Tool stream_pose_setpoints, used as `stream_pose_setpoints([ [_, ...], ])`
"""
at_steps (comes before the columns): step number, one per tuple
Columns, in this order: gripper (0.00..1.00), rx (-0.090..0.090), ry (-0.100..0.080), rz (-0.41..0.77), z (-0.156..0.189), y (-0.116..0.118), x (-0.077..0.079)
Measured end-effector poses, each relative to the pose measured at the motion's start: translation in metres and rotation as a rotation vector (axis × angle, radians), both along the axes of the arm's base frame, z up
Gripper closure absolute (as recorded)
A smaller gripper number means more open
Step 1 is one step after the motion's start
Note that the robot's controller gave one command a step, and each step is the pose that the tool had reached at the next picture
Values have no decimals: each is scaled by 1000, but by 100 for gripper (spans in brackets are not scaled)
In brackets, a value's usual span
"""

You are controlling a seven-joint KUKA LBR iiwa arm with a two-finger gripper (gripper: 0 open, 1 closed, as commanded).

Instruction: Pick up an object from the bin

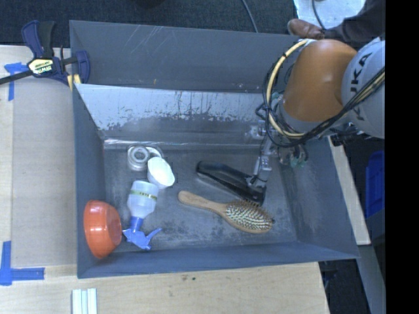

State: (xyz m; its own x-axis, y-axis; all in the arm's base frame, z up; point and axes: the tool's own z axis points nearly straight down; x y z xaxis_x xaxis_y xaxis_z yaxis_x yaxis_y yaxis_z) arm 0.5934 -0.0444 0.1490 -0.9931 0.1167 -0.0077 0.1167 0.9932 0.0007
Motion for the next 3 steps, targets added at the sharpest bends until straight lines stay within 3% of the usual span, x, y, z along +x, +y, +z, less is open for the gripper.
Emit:
stream_pose_setpoints([
  [1,0,2,12,-127,-76,-8,-12],
  [2,100,-1,-26,-102,-72,-2,-5],
  [3,100,-1,-26,-101,-72,-2,-5],
])
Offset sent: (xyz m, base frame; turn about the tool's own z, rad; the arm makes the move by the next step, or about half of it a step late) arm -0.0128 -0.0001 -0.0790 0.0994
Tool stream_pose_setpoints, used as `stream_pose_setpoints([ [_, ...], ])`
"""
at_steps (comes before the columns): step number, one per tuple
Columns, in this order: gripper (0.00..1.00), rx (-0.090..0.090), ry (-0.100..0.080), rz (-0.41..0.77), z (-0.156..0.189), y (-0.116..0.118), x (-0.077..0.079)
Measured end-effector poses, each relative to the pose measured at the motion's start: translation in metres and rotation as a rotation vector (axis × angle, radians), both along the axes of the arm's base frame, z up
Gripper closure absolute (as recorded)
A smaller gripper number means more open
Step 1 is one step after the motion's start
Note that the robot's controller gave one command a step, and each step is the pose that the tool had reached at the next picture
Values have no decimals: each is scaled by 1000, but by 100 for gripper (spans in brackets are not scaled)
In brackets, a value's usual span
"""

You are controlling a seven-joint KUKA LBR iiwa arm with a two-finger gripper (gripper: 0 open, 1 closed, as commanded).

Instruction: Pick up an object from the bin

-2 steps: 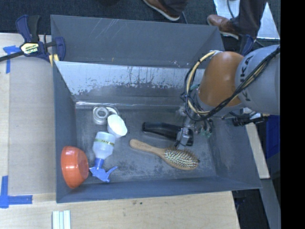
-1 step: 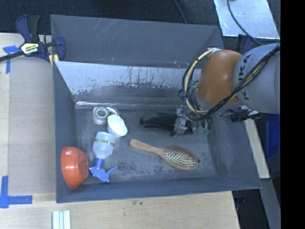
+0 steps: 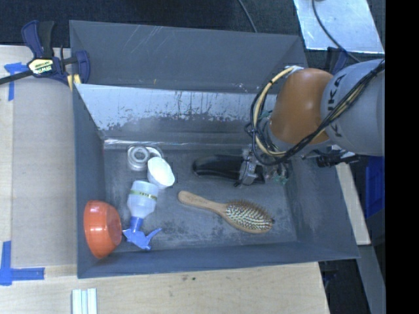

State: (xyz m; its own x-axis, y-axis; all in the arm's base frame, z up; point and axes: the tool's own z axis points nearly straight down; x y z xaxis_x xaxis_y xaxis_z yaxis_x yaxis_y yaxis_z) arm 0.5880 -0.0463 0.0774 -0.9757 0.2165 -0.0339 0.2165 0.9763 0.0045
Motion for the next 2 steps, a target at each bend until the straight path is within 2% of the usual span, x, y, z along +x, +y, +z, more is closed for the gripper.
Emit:
stream_pose_setpoints([
  [2,100,1,9,0,48,0,-4],
])
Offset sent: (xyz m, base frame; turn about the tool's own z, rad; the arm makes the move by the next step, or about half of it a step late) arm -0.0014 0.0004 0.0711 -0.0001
